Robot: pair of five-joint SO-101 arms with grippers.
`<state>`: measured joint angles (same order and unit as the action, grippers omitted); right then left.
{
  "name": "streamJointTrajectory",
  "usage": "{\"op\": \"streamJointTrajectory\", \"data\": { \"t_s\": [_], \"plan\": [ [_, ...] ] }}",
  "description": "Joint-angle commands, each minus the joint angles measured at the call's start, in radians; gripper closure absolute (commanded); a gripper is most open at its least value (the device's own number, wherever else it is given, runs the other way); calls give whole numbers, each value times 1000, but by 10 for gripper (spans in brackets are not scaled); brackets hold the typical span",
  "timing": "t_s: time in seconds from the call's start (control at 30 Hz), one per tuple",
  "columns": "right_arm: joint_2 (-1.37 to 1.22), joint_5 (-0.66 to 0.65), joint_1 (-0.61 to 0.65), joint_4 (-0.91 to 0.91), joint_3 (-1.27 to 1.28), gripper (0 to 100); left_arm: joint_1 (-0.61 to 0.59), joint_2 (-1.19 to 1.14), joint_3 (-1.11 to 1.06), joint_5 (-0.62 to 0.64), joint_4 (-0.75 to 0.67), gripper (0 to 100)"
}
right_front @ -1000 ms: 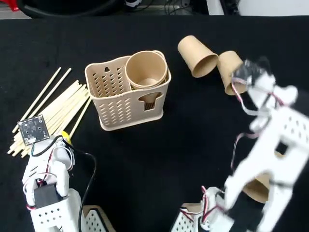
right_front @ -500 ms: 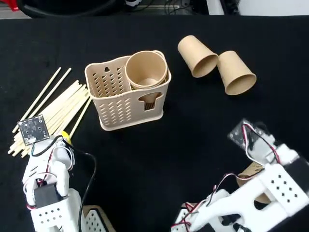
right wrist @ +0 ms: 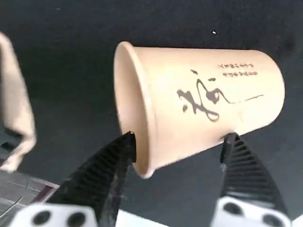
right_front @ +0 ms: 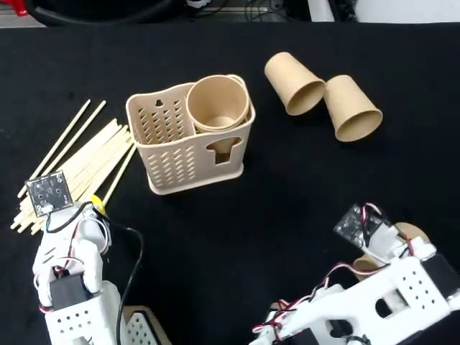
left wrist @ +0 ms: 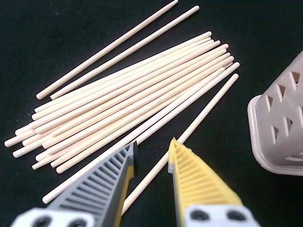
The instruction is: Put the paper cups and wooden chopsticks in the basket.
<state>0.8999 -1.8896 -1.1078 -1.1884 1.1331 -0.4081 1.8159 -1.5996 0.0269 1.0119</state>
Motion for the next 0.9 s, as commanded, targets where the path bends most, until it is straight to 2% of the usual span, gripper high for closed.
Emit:
{"op": "streamJointTrajectory", "data": {
  "t_s": [0.0,0.1,0.2,0.27,0.33,0.47,0.53,0.63,0.77,0.87],
  "plan": [
    [18,114,49,321,131,709,10,5,4,-6,-15,873],
    [18,256,87,620,263,782,10,5,4,-6,-15,873],
    [18,354,98,801,332,913,10,5,4,-6,-15,873],
    [18,430,101,845,331,992,10,5,4,-6,-15,873],
    [18,514,103,853,305,966,10,5,4,-6,-15,873],
    [18,629,107,841,237,986,10,5,4,-6,-15,873],
    [18,646,107,770,185,986,10,5,4,-6,-15,873],
    [18,658,121,548,44,986,10,5,4,-6,-17,873],
    [18,807,198,184,-251,986,10,5,-1,-6,-31,873],
    [10,911,316,-63,-486,986,10,5,-1,-6,-32,873]
  ]
}}
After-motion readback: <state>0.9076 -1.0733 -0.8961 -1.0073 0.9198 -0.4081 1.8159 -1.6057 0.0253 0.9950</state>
